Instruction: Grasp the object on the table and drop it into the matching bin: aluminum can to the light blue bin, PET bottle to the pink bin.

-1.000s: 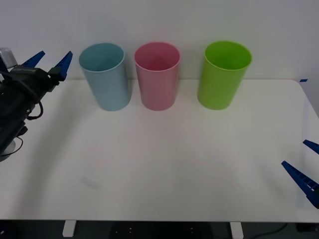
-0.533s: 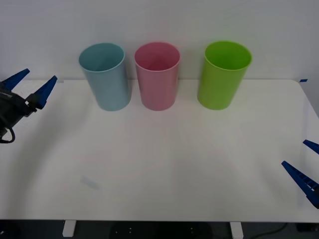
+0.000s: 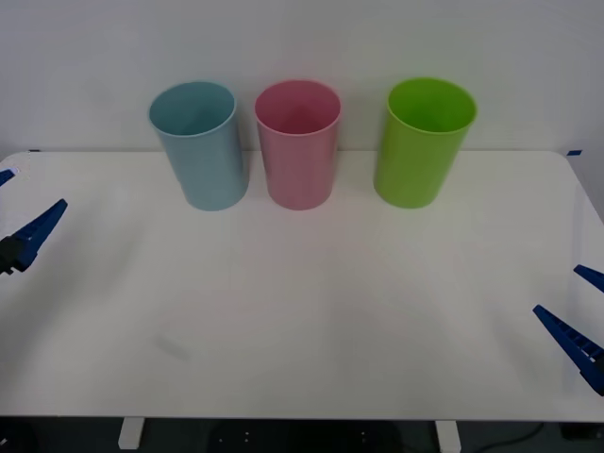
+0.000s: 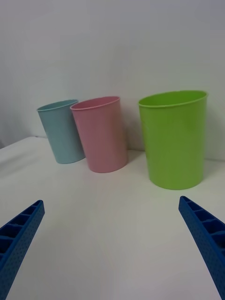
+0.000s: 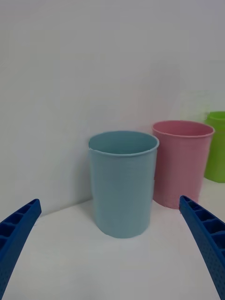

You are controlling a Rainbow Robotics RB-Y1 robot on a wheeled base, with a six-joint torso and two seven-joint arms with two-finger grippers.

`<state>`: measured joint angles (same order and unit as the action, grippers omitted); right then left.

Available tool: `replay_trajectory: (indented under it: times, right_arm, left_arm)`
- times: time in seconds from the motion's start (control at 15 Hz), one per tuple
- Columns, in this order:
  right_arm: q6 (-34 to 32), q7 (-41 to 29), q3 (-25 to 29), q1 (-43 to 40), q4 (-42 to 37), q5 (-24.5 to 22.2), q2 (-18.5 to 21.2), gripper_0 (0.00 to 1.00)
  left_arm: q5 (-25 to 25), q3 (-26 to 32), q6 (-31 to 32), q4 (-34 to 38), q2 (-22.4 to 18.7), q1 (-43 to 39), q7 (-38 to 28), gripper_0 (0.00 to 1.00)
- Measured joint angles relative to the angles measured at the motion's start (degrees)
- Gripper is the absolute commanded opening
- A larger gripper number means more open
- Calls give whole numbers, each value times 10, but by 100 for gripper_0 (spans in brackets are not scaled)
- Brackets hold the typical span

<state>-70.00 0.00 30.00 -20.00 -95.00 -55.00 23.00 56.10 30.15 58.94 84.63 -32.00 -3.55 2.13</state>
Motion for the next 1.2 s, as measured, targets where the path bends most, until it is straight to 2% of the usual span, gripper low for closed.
replay_trajectory:
  times: [0.47, 1.2]
  right_arm:
    - [0, 0, 0, 0, 0, 0, 0, 100]
    - [0, 0, 0, 0, 0, 0, 0, 100]
  left_arm:
    - [-36, 27, 11, 96, 0, -119, 4, 100]
    - [-62, 28, 18, 100, 0, -163, 5, 100]
